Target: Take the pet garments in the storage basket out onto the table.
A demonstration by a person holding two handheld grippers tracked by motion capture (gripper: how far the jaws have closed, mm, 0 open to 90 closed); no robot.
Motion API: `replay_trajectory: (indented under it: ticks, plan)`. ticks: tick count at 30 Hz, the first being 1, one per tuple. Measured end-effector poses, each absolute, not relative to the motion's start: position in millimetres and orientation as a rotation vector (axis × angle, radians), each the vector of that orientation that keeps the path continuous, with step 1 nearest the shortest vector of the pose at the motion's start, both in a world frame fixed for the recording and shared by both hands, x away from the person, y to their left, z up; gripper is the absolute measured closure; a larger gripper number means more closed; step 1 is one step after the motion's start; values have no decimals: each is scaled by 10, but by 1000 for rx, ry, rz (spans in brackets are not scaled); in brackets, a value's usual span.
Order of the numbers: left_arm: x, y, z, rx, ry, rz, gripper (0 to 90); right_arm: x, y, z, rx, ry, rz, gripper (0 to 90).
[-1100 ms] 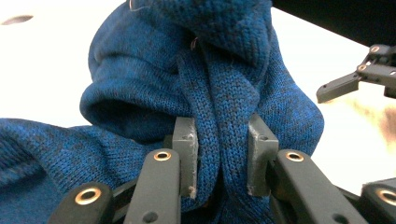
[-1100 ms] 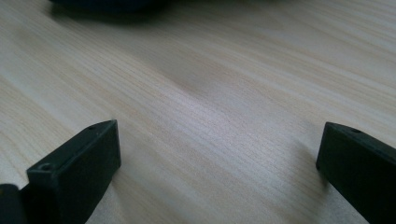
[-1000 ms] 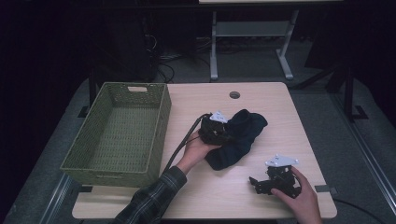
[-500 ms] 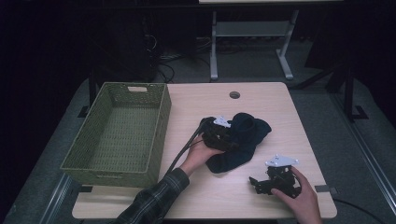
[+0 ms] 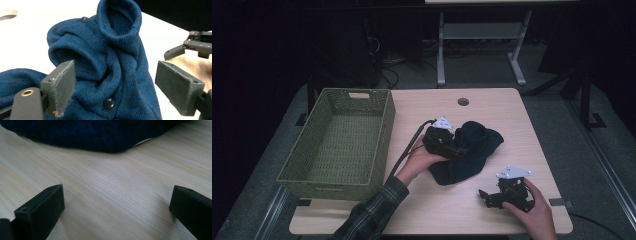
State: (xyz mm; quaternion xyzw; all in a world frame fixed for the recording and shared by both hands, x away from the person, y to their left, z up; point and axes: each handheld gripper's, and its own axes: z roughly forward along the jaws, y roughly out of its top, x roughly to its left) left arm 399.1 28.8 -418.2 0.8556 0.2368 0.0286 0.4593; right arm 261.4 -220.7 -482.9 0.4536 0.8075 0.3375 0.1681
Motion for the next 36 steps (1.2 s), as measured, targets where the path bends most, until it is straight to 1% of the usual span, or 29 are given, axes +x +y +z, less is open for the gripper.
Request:
replay_trajectory:
  ticks: [11,23,36]
  plan:
    - [3875,504,-4091,2107,592,127,154,2615,-2210,-4828,1285,2299,955,0]
    - [3619,724,-4086,2103,622,144,155,2615,-2211,-4829,1284,2299,955,0]
    - [3307,960,-4219,2155,652,196,154,2614,-2210,-4829,1284,2299,955,0]
